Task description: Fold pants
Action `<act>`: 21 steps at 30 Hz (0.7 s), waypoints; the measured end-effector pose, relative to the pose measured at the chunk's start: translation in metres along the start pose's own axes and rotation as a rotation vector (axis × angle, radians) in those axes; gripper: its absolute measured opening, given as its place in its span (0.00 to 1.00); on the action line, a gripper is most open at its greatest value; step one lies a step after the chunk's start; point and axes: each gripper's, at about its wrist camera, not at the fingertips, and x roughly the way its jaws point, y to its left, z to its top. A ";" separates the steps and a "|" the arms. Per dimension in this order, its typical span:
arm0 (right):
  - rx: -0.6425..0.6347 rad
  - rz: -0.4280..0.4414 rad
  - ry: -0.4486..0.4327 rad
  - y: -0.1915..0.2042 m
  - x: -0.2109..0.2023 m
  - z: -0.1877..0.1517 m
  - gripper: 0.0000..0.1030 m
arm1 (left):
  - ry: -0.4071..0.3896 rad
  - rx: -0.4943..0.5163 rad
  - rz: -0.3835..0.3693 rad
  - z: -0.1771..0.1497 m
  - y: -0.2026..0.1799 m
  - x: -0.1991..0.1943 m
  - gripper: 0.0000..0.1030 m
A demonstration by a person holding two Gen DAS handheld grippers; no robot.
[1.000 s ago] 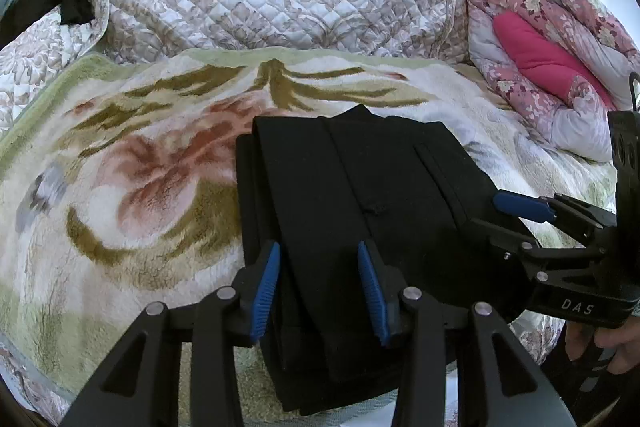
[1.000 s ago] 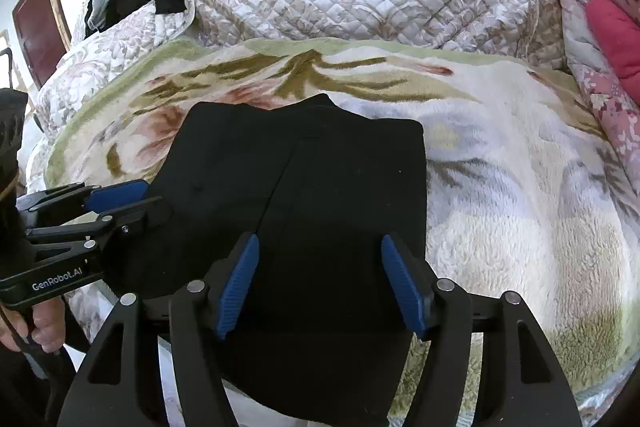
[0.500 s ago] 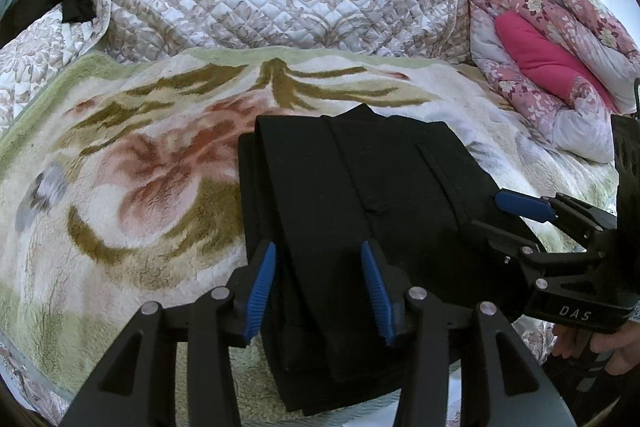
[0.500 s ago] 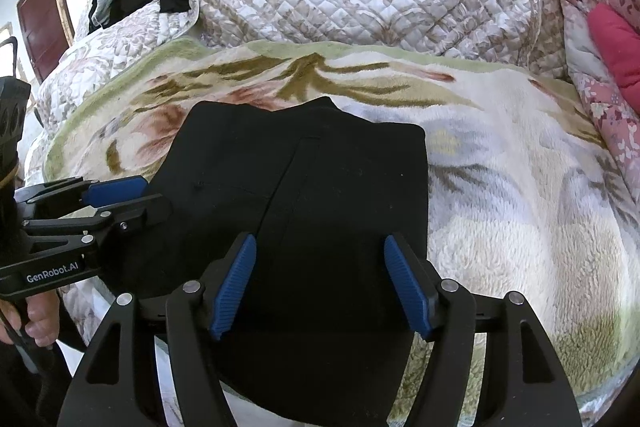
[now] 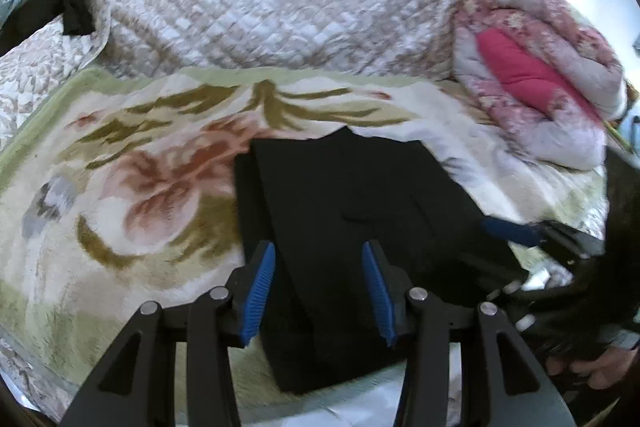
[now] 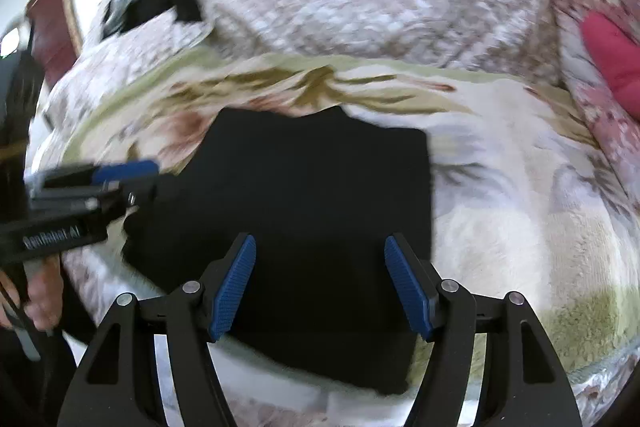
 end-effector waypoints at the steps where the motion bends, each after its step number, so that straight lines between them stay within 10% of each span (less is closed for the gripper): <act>1: -0.036 -0.024 -0.002 0.004 0.002 0.000 0.65 | 0.013 0.016 -0.001 -0.003 -0.003 0.002 0.47; 12: 0.326 0.111 0.013 -0.086 0.002 0.035 0.65 | 0.095 -0.115 0.004 0.013 0.043 0.027 0.48; 21: 0.493 0.253 0.105 -0.103 0.035 0.030 0.65 | 0.134 -0.257 -0.164 0.015 0.062 0.056 0.63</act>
